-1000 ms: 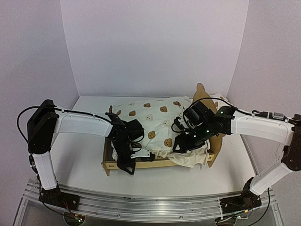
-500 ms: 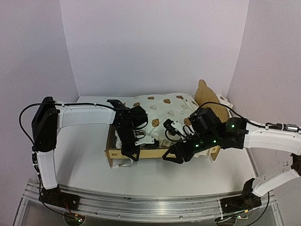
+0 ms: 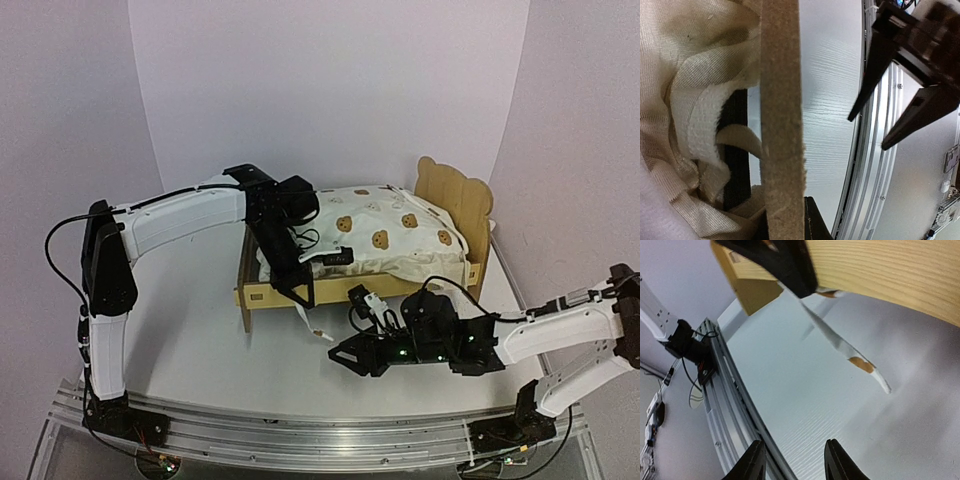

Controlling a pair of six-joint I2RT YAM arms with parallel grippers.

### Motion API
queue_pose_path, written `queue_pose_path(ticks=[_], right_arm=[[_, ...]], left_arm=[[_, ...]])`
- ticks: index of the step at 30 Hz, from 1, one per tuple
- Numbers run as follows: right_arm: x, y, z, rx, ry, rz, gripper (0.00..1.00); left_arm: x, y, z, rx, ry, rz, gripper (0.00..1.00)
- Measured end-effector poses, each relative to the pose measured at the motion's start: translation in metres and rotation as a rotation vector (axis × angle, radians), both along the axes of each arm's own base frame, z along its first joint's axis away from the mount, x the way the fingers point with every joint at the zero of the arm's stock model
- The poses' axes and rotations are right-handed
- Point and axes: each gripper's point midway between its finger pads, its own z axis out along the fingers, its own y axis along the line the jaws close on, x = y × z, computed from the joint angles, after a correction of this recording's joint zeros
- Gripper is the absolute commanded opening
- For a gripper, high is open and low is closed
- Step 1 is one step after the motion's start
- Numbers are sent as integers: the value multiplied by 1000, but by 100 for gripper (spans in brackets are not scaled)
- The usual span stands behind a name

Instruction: Set up the pet bed

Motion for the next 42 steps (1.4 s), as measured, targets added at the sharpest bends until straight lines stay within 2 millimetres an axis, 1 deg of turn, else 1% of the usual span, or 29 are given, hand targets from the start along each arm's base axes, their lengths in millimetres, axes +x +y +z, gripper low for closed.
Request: queue_pose_path(ticks=[2, 4, 7, 11, 14, 16, 18, 20, 23, 28, 34, 37, 42], right_arm=[[10, 4, -7, 32, -17, -54, 45], [21, 8, -7, 77, -36, -110, 46], [38, 13, 6, 174, -52, -200, 45], [55, 13, 27, 313, -29, -322, 42], [63, 12, 31, 376, 1, -382, 39], [65, 13, 29, 397, 23, -410, 36], [68, 14, 25, 413, 36, -432, 35], [69, 15, 27, 440, 42, -446, 36], [71, 15, 34, 481, 32, -457, 36], [73, 15, 35, 500, 27, -470, 34], [74, 16, 36, 515, 28, -479, 34], [75, 18, 36, 514, 25, -478, 31], [79, 21, 36, 516, 11, -490, 24]], left_arm=[[-2, 1, 2, 0, 12, 3, 0], [-3, 1, 3, 3, 19, 4, 0], [-4, 0, 4, -1, 27, 10, 0], [-5, -2, 7, -12, 42, 22, 0], [-6, -6, 9, -27, 59, 35, 0], [-6, -8, 11, -36, 70, 44, 0], [-6, -10, 15, -44, 77, 54, 0], [-6, -13, 21, -61, 89, 67, 0], [-7, -18, 28, -85, 113, 81, 0], [-7, -19, 30, -97, 132, 102, 0], [-7, -20, 32, -102, 145, 111, 0], [-6, -20, 32, -104, 149, 113, 0], [-4, -24, 35, -124, 155, 123, 0]])
